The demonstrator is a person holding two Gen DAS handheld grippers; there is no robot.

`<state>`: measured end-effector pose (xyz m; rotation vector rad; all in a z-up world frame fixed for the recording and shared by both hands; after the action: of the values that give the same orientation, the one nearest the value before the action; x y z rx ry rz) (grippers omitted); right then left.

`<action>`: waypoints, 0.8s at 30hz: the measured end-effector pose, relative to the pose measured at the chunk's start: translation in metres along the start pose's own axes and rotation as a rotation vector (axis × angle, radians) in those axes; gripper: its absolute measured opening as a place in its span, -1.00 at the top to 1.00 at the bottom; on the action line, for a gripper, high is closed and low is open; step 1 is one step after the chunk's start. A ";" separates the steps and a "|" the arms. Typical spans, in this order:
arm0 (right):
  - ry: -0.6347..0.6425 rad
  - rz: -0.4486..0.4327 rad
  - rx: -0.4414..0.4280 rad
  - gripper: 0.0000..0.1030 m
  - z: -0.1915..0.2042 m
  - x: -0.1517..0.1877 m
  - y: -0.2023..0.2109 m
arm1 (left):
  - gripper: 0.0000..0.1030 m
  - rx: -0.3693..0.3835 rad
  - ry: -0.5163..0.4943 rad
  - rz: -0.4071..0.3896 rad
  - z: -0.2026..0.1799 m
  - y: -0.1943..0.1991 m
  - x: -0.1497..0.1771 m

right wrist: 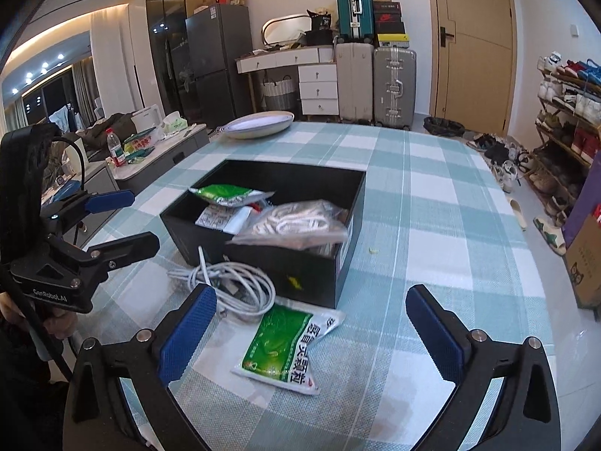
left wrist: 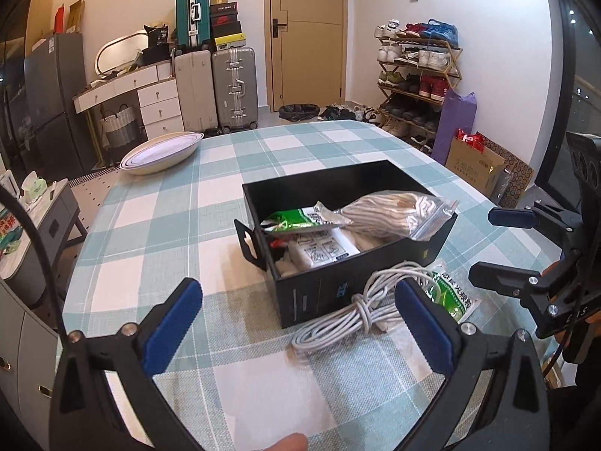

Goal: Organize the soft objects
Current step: 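Withdraw both grippers and move toward the white cable and second sachet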

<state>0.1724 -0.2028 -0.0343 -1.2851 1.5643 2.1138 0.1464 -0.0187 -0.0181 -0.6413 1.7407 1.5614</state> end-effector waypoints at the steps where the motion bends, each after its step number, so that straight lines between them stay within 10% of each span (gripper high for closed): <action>1: 0.001 0.007 0.004 -0.99 0.000 0.002 -0.002 | -1.00 -0.001 -0.003 0.005 0.000 -0.002 0.001; 24: 0.001 0.220 0.029 -0.99 0.001 0.041 -0.057 | -1.00 0.041 -0.008 0.109 -0.013 -0.030 0.024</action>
<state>0.1827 -0.1907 -0.1026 -1.1509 1.8038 2.2076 0.1522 -0.0335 -0.0555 -0.5274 1.8237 1.5952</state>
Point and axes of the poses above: each gripper's, at about its wrist camera, not at the fingertips, and y roughly against the way its jaws point, z to its left, x to its underside, the point moved 9 cm from there along -y, roughly the way its jaws point, and after that the axes turned 2 degrees about x, right-handed, at the moved point
